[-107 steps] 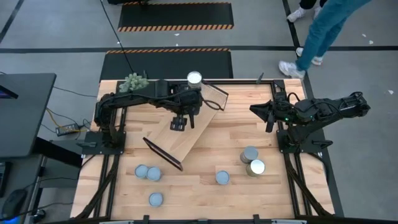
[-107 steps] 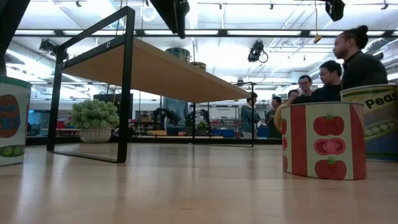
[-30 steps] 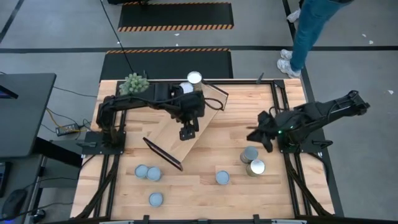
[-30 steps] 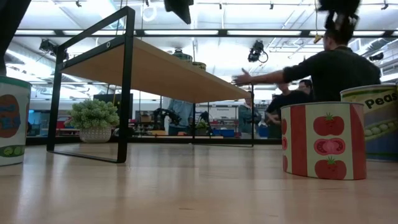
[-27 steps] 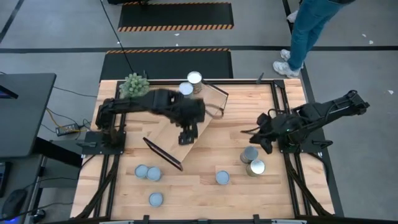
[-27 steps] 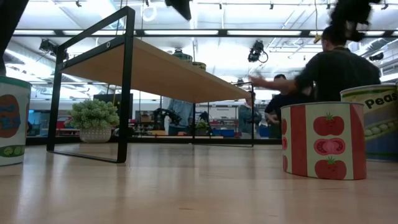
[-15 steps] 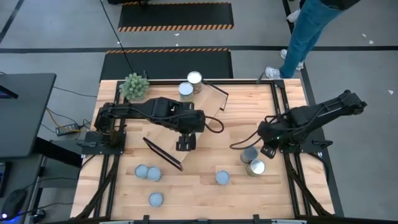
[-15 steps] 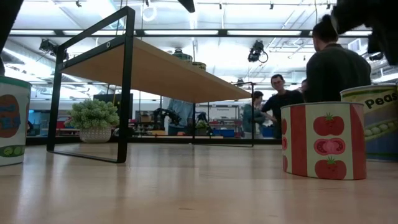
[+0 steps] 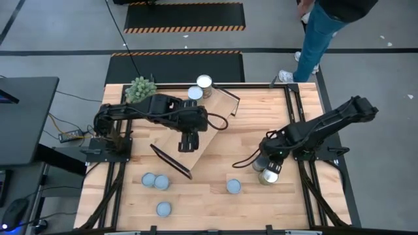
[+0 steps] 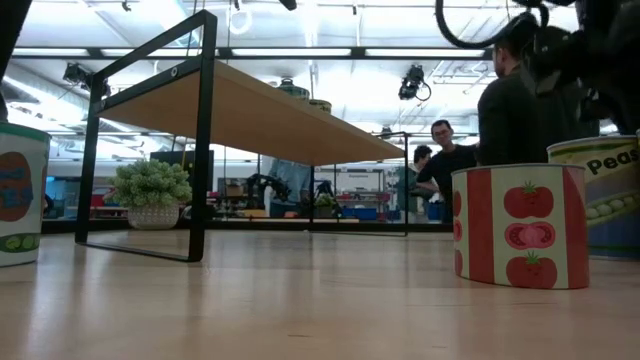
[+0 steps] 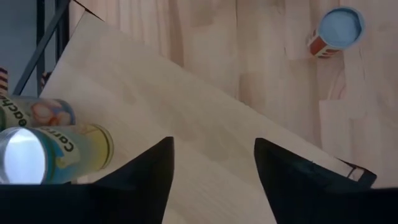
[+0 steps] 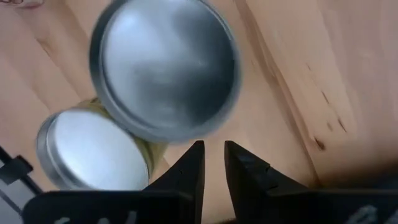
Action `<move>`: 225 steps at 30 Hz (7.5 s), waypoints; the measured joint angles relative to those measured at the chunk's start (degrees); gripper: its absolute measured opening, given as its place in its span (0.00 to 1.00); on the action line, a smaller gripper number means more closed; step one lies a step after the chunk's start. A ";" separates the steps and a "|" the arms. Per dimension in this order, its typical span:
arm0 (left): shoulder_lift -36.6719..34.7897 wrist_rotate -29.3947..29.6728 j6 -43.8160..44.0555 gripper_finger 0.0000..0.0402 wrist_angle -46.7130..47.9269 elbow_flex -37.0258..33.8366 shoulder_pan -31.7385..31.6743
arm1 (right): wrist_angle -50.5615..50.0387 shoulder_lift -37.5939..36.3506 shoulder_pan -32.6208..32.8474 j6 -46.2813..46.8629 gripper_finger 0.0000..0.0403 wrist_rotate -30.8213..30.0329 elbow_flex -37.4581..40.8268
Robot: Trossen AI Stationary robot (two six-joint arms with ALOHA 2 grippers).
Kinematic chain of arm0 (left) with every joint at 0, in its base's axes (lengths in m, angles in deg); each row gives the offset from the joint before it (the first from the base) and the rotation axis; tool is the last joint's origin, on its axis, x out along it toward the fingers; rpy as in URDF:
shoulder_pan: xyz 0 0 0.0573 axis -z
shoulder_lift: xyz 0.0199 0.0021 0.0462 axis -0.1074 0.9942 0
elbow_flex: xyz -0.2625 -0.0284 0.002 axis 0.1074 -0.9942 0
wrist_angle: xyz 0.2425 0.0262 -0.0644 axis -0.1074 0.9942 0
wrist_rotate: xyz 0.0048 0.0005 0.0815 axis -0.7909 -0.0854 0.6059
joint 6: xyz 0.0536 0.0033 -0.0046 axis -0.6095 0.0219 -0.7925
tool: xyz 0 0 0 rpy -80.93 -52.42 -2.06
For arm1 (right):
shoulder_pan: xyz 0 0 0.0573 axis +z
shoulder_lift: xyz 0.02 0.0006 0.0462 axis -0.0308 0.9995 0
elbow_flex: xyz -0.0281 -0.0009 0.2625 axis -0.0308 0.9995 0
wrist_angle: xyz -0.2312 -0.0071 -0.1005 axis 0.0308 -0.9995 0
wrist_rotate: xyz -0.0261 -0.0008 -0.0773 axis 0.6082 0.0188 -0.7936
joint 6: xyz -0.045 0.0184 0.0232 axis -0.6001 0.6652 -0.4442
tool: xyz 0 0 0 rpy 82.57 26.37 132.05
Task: Pick and place cans onto a shelf
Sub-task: Put the canned peas on the shelf
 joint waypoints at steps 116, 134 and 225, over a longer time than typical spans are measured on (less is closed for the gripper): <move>22.11 -13.33 -9.66 1.00 -30.64 -0.28 0.48 | 4.48 -24.00 22.38 -4.78 0.17 -47.57 -14.84; 27.67 -13.42 -8.98 1.00 -31.62 -0.34 0.48 | 4.48 -23.83 22.36 -4.69 0.17 -48.07 -14.82; -8.93 9.14 28.82 0.79 -5.49 -20.41 -12.60 | 5.64 -23.79 22.24 -5.60 0.17 -52.46 -14.79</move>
